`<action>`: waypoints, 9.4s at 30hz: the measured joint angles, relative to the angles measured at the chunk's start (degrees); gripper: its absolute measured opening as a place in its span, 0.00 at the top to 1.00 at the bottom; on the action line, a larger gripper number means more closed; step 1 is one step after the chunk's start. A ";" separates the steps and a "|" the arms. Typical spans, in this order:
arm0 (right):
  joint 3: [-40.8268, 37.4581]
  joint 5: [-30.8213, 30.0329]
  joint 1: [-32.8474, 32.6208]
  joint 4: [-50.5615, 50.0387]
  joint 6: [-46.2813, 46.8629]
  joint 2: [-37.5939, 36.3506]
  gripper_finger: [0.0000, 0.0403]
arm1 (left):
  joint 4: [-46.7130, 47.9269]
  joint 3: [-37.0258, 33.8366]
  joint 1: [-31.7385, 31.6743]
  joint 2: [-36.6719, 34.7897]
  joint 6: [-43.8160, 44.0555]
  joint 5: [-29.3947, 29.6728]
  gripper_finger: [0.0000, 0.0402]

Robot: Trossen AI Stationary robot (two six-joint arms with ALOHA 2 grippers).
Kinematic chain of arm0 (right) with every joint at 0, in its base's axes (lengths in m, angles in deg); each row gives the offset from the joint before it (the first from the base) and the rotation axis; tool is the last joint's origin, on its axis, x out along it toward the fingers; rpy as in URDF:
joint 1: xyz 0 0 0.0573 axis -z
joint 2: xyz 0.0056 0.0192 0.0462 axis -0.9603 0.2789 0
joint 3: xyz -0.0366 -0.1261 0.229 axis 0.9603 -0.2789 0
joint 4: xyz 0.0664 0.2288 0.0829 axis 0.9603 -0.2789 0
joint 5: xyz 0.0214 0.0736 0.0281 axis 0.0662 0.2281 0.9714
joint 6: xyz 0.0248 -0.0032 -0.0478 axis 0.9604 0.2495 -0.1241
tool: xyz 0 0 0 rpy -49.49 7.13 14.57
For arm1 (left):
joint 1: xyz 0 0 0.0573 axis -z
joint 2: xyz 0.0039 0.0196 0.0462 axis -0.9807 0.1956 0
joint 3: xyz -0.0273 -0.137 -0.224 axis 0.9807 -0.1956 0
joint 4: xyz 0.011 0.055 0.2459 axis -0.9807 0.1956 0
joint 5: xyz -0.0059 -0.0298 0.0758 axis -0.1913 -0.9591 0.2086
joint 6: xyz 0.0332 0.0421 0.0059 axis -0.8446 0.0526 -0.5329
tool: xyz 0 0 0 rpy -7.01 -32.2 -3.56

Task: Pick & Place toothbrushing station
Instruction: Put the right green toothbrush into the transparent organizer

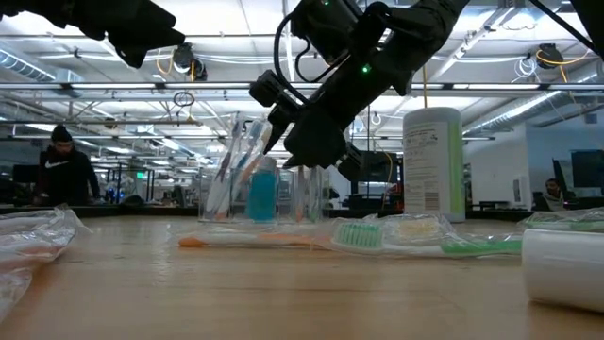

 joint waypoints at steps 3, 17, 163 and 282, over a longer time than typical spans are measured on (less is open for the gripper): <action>0.00 -0.08 0.00 -0.03 0.61 -0.02 0.58 | 0.00 0.00 0.00 0.00 0.00 0.00 0.61; -0.07 -9.32 -4.13 6.62 24.86 -4.98 0.63 | 0.98 0.00 0.00 -0.02 0.04 0.00 0.61; -25.77 36.74 -8.61 2.71 193.13 -32.84 0.96 | -30.23 15.30 -5.60 42.80 -66.24 -3.98 0.60; -25.77 44.17 -1.18 3.58 164.64 -32.24 0.61 | -13.18 28.37 -7.37 54.18 -68.35 15.56 0.98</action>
